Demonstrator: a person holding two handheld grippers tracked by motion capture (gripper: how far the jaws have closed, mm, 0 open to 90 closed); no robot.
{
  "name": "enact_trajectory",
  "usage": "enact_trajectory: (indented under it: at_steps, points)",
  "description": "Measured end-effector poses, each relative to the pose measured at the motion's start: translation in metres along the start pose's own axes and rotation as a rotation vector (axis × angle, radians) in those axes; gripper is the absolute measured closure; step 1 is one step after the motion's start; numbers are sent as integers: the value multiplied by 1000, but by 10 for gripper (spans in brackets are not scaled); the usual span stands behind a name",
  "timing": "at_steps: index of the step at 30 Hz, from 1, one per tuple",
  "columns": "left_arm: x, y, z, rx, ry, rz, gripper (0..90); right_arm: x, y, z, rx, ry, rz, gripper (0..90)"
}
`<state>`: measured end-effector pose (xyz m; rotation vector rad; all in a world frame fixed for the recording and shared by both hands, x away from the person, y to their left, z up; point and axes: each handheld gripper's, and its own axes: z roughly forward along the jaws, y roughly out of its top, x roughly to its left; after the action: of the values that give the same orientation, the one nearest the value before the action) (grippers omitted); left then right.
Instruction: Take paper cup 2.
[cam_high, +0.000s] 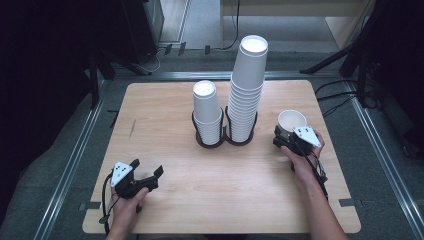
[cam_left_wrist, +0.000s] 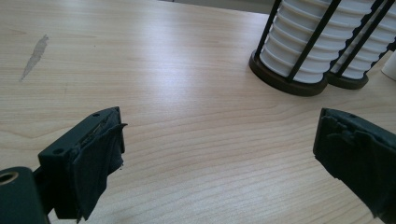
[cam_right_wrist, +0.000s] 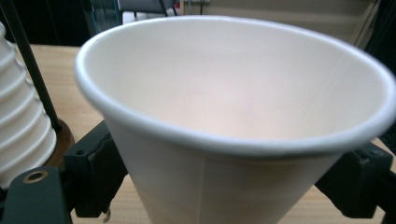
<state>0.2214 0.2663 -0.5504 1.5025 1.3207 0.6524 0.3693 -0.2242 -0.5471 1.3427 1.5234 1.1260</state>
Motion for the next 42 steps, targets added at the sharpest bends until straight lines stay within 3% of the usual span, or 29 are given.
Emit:
enact_trajectory:
  at_steps: [5,8,17,24,33,38,42]
  points:
    - [0,0,0,-1,-1,1,22,-1,0,-1,14,9,2,116]
    - [0,0,0,-1,-1,1,21,-1,2,-3,20,45,-9,2]
    - [-5,3,0,1,-3,12,21,1,10,-17,41,84,-72,0]
    - [-20,10,4,-6,-36,38,10,-5,19,-36,31,130,-67,0]
    - [-42,22,11,-15,-85,60,0,-12,37,-61,-24,155,-74,0]
    - [-57,27,19,-8,-122,90,0,-10,53,-74,-55,165,-82,0]
    - [-69,35,25,-23,-140,87,0,-5,68,-82,-75,188,-84,0]
